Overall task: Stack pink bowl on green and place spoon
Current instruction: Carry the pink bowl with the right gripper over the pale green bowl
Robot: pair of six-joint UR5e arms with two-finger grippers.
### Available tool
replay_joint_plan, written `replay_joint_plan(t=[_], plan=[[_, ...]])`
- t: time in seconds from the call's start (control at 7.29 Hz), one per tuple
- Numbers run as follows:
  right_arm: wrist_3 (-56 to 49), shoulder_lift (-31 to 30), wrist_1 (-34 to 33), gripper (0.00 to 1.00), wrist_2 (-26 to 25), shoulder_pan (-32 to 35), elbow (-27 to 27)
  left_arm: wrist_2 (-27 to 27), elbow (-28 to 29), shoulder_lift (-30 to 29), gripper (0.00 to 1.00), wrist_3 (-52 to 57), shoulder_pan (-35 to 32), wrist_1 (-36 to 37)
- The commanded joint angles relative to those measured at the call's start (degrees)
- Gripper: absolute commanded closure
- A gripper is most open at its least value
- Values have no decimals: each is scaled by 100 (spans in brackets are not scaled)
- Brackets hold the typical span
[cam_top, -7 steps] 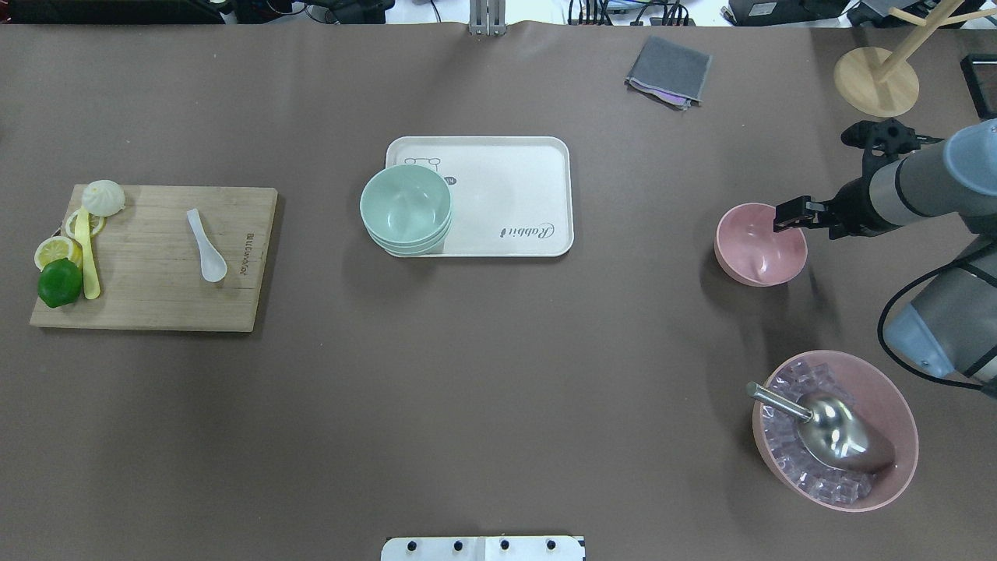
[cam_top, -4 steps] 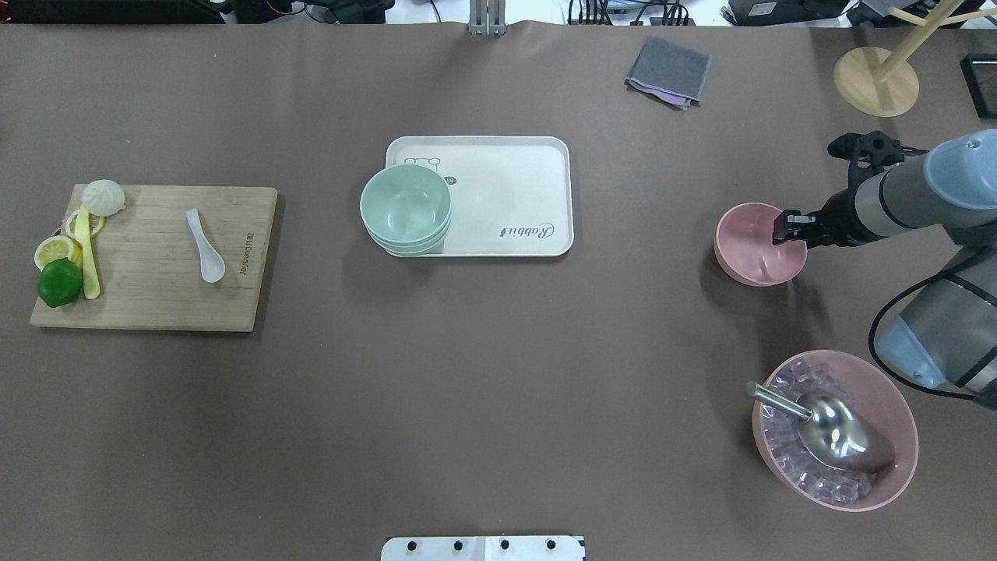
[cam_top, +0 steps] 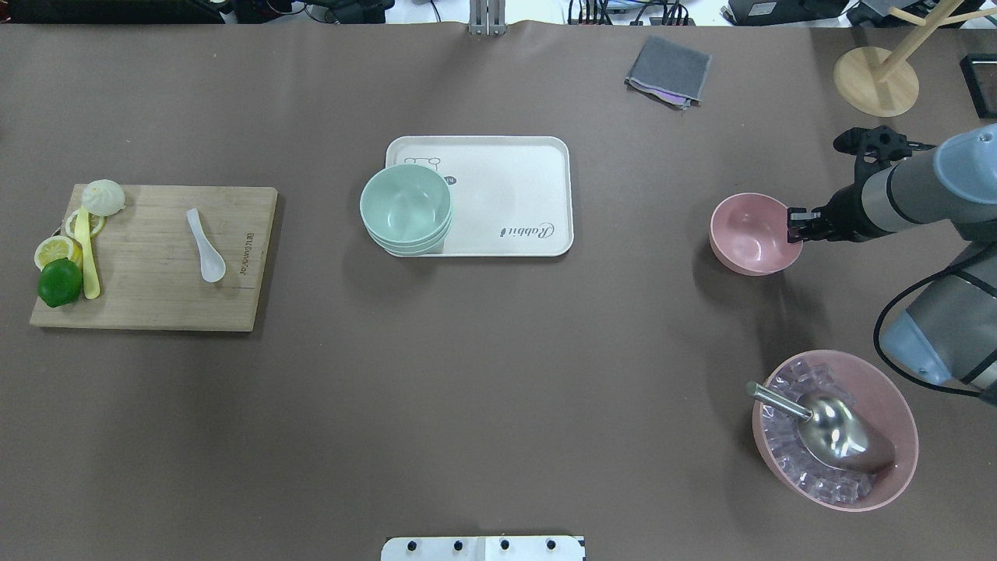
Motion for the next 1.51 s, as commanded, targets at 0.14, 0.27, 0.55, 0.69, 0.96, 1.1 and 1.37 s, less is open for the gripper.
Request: replay_joint_plan(t=[0.14, 0.27, 0.55, 0.69, 0.96, 1.1, 1.37], plan=[[77, 436, -39, 100, 65, 110, -26, -9, -9, 3, 1, -19, 16, -3], [103, 917, -257, 100, 21, 93, -52, -9, 0, 3, 1, -19, 16, -3], [147, 2016, -1196, 100, -180, -178, -52, -9, -9, 3, 1, -19, 25, -3], [539, 2404, -1661, 100, -338, -363, -61, -17, 0, 3, 1, -28, 42, -3], [1209, 3308, -2706, 100, -866, -811, -87, -18, -9, 3, 1, -28, 60, -3], [1585, 3774, -3103, 100, -910, -969, -183, -18, -9, 12, 1, -28, 60, -3], [2140, 4627, -3116, 100, -1121, -1356, -970, -18, -9, 30, 1, -28, 60, -3]])
